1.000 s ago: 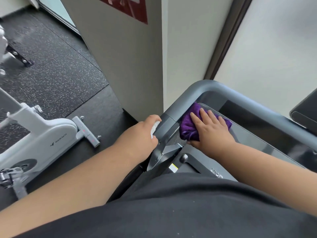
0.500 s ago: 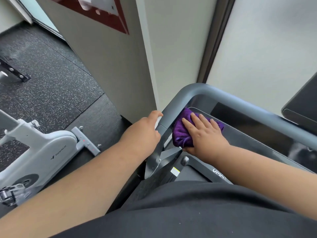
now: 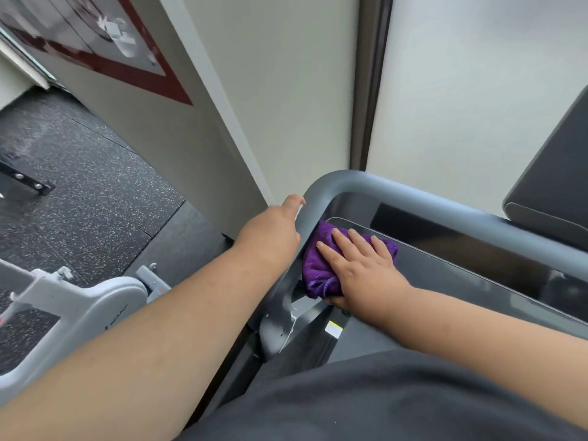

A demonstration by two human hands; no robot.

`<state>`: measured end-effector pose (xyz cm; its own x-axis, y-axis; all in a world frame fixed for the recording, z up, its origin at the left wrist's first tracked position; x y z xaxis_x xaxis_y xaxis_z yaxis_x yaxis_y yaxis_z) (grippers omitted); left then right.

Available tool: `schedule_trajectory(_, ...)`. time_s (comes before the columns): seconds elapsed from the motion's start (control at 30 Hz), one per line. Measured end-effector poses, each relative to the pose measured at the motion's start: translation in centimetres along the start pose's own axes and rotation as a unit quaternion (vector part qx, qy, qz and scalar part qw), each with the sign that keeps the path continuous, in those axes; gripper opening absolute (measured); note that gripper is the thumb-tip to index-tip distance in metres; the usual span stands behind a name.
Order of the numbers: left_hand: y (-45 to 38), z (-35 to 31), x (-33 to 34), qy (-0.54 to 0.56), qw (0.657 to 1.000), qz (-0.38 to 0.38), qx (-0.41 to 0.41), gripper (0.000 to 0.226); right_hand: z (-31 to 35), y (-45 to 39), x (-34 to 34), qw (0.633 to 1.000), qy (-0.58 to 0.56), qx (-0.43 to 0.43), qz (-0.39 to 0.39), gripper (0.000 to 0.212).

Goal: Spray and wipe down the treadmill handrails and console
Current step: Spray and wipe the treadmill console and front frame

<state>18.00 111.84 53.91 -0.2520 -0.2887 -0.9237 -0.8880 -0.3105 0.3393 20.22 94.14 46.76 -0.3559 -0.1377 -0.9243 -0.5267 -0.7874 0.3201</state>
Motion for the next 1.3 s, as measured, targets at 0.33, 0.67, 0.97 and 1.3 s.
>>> schedule_trajectory(0.33, -7.0, -7.2, -1.0, -0.018, 0.998, 0.002, 0.061, 0.050, 0.0, 0.2, -0.5, 0.999, -0.028, -0.025, -0.004, 0.095)
schedule_trajectory(0.67, -7.4, -11.7, -0.6, -0.016, 0.993, -0.005, 0.121, 0.047, -0.5, 1.1, -1.4, 0.999, -0.034, -0.038, -0.012, 0.084)
schedule_trajectory(0.97, -7.0, -13.9, 0.4, 0.028, 0.991, 0.034, 0.129, 0.046, -1.5, 2.7, -1.7, 0.996, -0.069, -0.044, -0.022, 0.081)
schedule_trajectory(1.3, 2.7, -2.5, -0.4, 0.294, 0.951, -0.090, 0.032, 0.047, -8.2, 4.6, -8.3, 0.872, -0.378, 0.088, -0.299, 0.060)
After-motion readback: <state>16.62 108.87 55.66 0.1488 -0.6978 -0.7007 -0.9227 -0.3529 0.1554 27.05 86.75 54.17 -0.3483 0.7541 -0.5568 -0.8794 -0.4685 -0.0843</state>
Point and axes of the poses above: each hand's wrist, its own y-axis away from the middle knuckle, its own x-axis out of the palm, z = x × y, the point moved 4 cm from there along -y, towards the middle knuckle, and after that the axes turned 10 degrees about z, right-handed, at the moved point
